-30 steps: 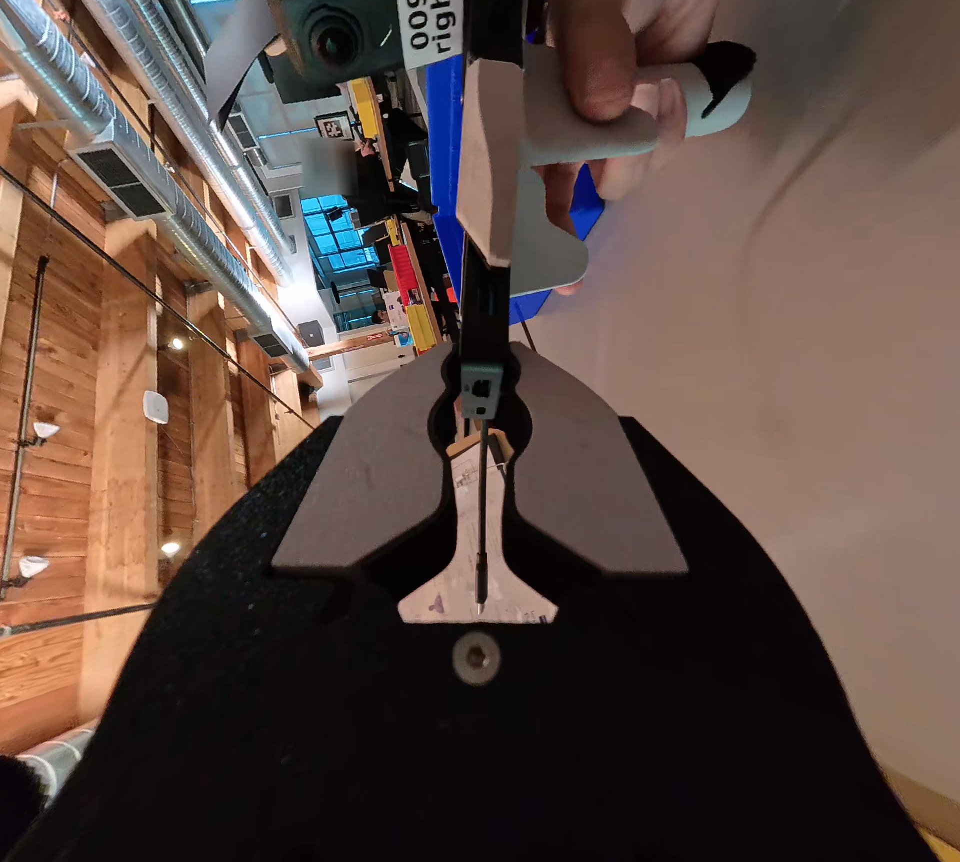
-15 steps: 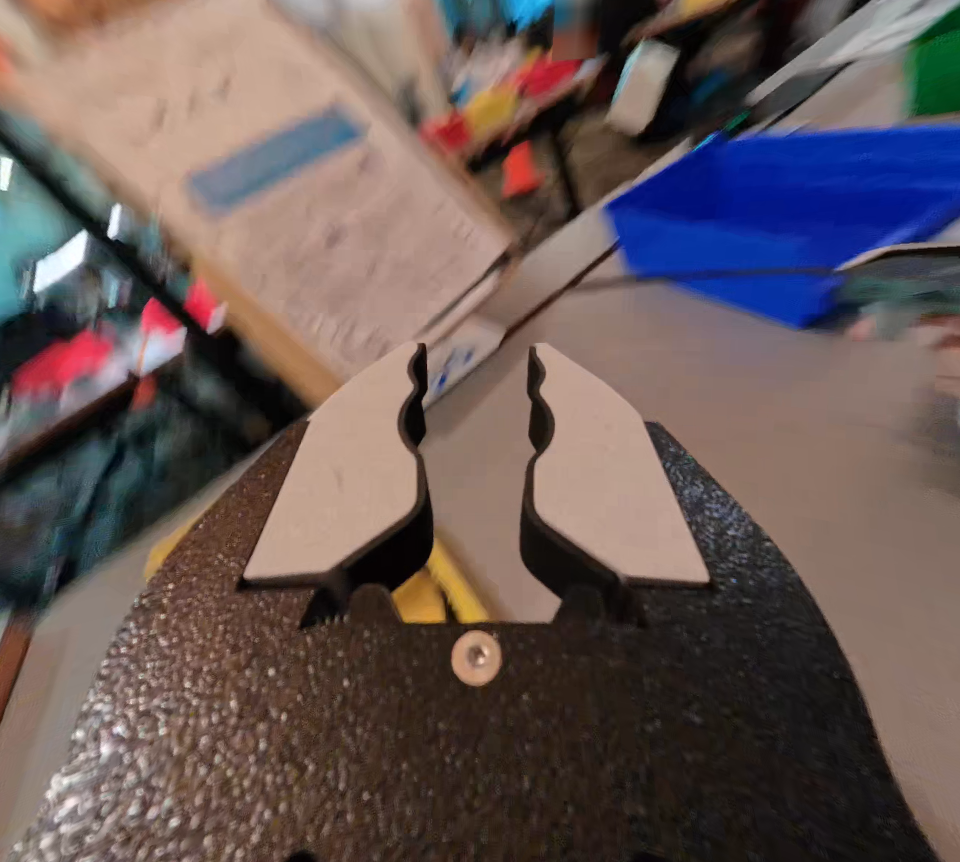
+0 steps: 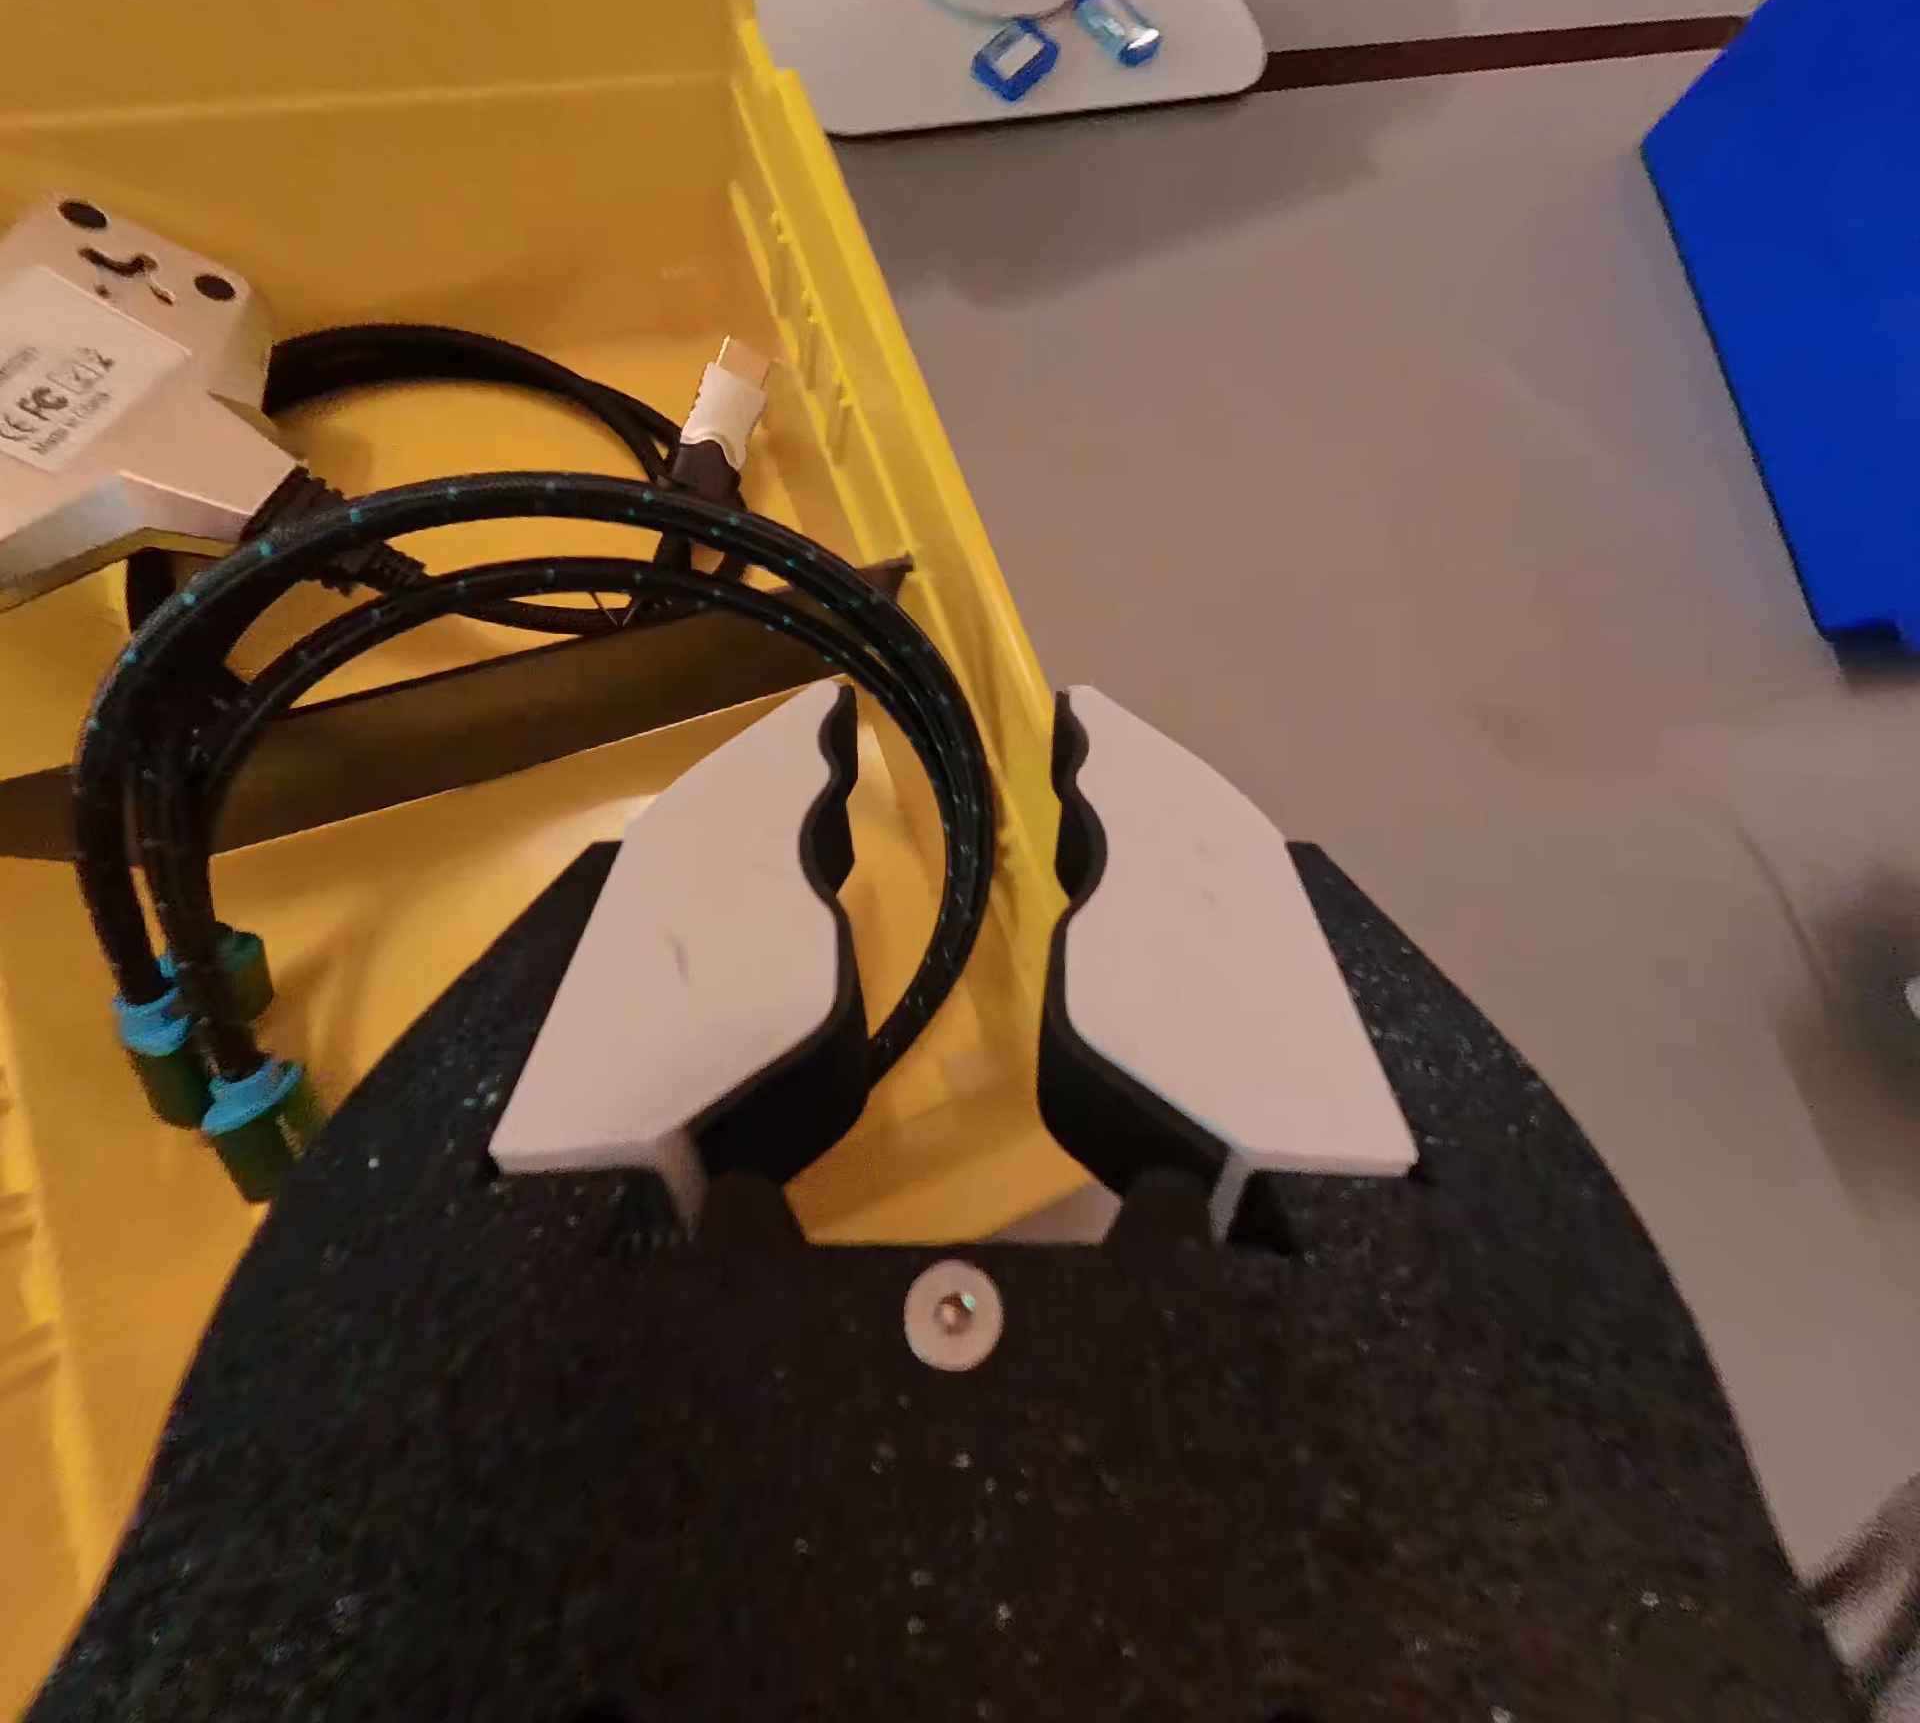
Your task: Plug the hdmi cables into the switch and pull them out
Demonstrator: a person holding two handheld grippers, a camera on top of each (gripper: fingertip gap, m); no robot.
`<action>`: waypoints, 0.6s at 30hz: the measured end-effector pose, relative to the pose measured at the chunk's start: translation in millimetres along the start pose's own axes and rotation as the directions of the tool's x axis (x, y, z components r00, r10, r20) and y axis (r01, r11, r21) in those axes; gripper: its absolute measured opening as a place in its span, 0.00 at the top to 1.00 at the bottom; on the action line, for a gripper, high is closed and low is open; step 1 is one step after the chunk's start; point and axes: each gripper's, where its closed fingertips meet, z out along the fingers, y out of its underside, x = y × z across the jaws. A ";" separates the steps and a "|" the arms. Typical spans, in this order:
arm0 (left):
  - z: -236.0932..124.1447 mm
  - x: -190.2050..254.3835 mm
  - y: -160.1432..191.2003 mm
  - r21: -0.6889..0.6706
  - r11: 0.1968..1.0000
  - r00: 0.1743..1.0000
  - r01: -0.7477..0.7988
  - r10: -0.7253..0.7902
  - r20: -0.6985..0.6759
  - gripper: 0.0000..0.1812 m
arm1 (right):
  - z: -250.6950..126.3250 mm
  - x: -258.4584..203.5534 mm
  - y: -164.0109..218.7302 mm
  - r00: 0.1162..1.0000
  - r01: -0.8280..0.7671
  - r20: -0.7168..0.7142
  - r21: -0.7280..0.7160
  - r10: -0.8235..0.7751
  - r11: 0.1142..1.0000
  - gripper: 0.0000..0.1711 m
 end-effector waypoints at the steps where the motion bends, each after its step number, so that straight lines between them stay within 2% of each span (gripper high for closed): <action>1: 8.0 -3.6 -1.7 -0.014 1.000 1.000 0.027 -0.026 0.011 0.81 | 0.0 -0.1 0.3 1.000 0.002 0.001 -0.003 -0.002 1.000 0.58; 5: 29.2 -16.9 -6.4 -0.036 0.992 0.991 0.124 -0.122 0.048 0.89 | -1.1 0.1 1.5 1.000 0.016 0.000 -0.017 -0.016 1.000 0.58; 9: 26.4 -17.8 -5.7 -0.040 0.992 0.992 0.121 -0.120 0.028 0.93 | -4.7 1.8 0.3 1.000 0.023 -0.006 -0.020 -0.023 1.000 0.58; 18: -66.1 -9.2 -18.3 -0.026 1.000 0.999 0.013 -0.014 -0.043 0.94 | -10.7 5.9 -6.2 1.000 0.018 -0.017 0.005 -0.018 1.000 0.58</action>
